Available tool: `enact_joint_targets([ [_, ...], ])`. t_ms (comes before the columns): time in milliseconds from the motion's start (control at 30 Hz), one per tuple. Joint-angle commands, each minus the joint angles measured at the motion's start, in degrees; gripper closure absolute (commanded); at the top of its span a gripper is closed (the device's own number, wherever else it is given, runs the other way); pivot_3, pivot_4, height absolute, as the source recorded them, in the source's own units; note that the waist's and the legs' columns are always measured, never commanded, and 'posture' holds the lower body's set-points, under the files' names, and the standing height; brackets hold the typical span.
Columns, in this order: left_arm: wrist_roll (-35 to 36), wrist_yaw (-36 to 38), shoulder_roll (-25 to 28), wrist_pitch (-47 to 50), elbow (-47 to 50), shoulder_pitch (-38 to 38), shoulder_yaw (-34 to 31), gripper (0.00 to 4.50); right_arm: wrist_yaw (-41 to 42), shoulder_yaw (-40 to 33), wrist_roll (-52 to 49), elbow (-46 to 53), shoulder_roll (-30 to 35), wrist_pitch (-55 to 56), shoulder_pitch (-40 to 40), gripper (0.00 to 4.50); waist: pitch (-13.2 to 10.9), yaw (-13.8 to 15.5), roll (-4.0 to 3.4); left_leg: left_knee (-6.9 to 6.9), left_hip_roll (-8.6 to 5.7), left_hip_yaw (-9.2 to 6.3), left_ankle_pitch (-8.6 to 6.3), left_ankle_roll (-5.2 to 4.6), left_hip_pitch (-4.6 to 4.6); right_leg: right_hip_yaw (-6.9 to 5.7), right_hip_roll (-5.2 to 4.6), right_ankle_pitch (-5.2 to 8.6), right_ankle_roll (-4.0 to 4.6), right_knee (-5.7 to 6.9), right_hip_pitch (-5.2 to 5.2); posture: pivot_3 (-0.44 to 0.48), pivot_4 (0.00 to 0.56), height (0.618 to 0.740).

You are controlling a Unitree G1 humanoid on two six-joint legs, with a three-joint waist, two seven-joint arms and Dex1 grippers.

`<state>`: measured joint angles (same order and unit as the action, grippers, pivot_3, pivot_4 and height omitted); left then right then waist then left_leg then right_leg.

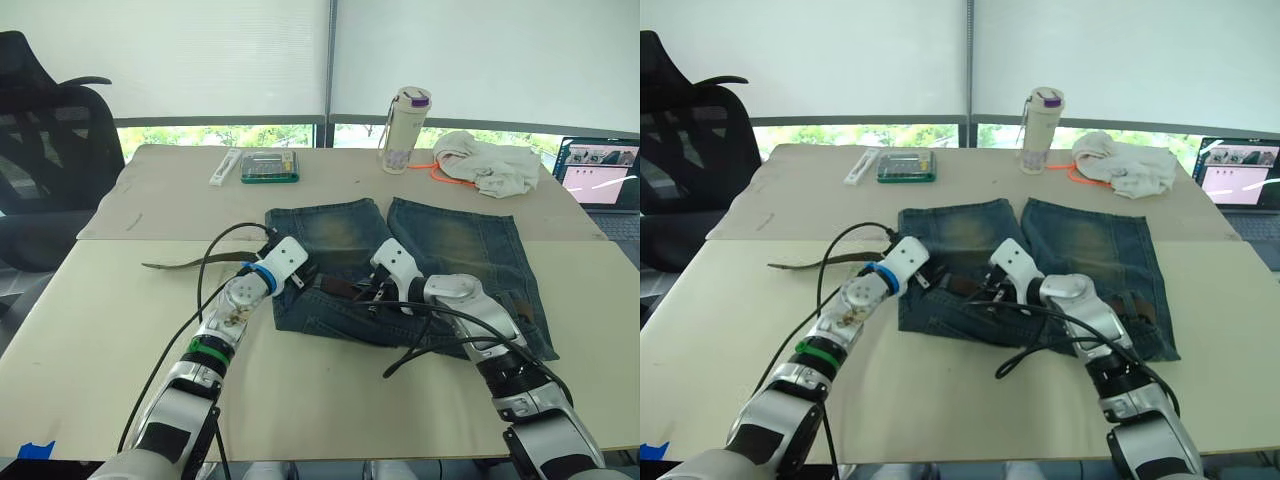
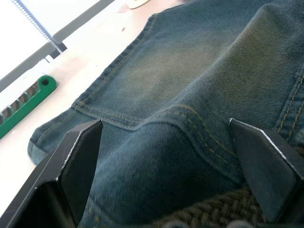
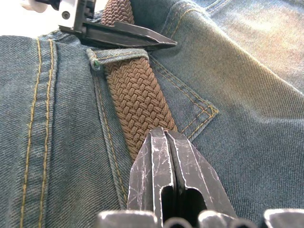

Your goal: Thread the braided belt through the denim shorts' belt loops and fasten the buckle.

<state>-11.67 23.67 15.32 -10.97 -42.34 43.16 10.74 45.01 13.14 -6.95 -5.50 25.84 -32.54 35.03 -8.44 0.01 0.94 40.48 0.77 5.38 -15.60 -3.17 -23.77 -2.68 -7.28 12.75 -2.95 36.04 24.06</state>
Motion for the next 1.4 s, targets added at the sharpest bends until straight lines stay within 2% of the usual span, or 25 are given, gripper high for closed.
enact_joint_targets([
  [33,0.1,8.1,-0.3,2.9,-1.7,-0.3,3.0,0.01,0.1,-1.6,-0.2,3.2,1.6,-0.4,-0.3,4.50,0.0,0.2,0.00,0.00,0.00,0.00,0.00,0.00,0.00,0.00,0.00,0.00,0.00,0.00,0.00,0.000,0.150,0.737],
  [200,3.1,17.2,1.0,9.7,2.2,0.1,2.2,0.01,0.0,-1.5,0.2,5.4,3.1,0.2,-0.7,4.50,0.0,0.3,0.00,0.02,0.00,0.02,-0.01,-0.01,0.00,0.00,0.00,0.00,0.00,-0.02,-0.01,0.000,0.150,0.737],
  [300,5.0,25.4,4.4,15.8,8.5,-0.7,3.0,0.01,0.7,-2.7,-1.1,9.1,4.7,-0.5,-2.1,4.50,0.0,0.2,0.00,0.01,0.01,0.01,-0.01,-0.01,-0.01,0.00,0.00,0.00,-0.01,-0.02,0.01,0.000,0.150,0.737],
  [433,9.3,32.6,8.4,23.0,18.2,-2.7,2.1,0.01,0.6,-5.3,-2.9,13.7,6.6,-2.1,-3.5,4.50,0.0,-0.2,0.00,0.00,0.04,0.02,-0.01,-0.01,-0.01,0.02,0.01,0.01,-0.01,-0.01,0.04,0.000,0.150,0.737],
  [633,14.5,35.3,10.5,30.5,25.4,-3.8,-0.7,0.01,0.5,-12.8,-8.1,17.3,8.6,-6.3,-4.1,4.50,0.0,0.1,0.00,0.01,0.08,-0.01,-0.01,-0.02,-0.04,0.04,0.01,0.01,-0.01,-0.02,0.05,0.000,0.150,0.737],
  [733,18.2,35.4,10.1,34.4,27.7,-3.8,-3.1,0.01,2.5,-19.3,-11.6,16.1,12.8,-8.1,-6.0,4.50,0.0,0.8,0.01,0.13,0.08,-0.02,-0.07,-0.11,-0.09,0.04,0.01,0.00,-0.01,-0.03,0.03,0.000,0.150,0.737],
  [900,22.8,35.7,11.1,39.3,33.0,-5.5,-5.3,0.00,11.3,-29.2,-15.6,10.2,26.3,-9.4,-14.7,2.89,0.0,1.3,0.01,0.30,0.05,-0.03,-0.21,-0.35,-0.17,0.05,-0.09,0.01,-0.02,-0.12,-0.07,0.000,0.150,0.737],
  [933,23.6,35.5,11.1,40.2,33.8,-5.8,-5.6,0.00,11.8,-30.0,-16.1,9.3,27.5,-9.5,-15.4,2.60,0.0,1.1,0.01,0.32,0.05,0.01,-0.22,-0.36,-0.17,0.07,-0.10,0.00,-0.02,-0.14,-0.07,0.000,0.150,0.737],
  [1067,31.3,42.2,14.9,49.2,43.9,-10.4,-5.3,0.00,14.3,-32.7,-13.6,-0.5,33.9,-5.4,-19.6,1.22,0.0,0.2,0.01,0.31,0.07,0.05,-0.20,-0.34,-0.09,0.20,-0.07,0.01,-0.03,-0.14,-0.02,0.000,0.150,0.737],
  [1167,32.9,42.3,16.5,50.7,47.5,-12.5,-4.8,0.00,15.7,-32.2,-13.0,-7.0,36.1,-3.1,-19.7,0.18,0.0,0.1,0.00,0.25,0.08,0.10,-0.20,-0.33,-0.02,0.28,-0.06,0.02,-0.04,-0.16,-0.01,0.000,0.150,0.737],
  [1200,33.2,41.6,16.5,51.2,47.9,-12.8,-4.9,0.00,16.0,-31.7,-13.0,-9.1,36.4,-2.8,-18.9,0.04,0.0,0.1,0.01,0.25,0.08,0.12,-0.19,-0.32,0.00,0.31,-0.06,0.02,-0.04,-0.22,-0.01,0.000,0.150,0.737],
  [1400,34.0,38.5,15.7,52.2,48.9,-13.5,-4.7,0.00,18.5,-28.9,-16.2,-15.6,34.8,-10.3,-13.2,0.04,0.0,0.2,0.01,0.31,0.07,0.12,-0.20,-0.33,0.01,0.38,-0.06,0.02,-0.04,-0.23,-0.02,0.000,0.150,0.737],
])
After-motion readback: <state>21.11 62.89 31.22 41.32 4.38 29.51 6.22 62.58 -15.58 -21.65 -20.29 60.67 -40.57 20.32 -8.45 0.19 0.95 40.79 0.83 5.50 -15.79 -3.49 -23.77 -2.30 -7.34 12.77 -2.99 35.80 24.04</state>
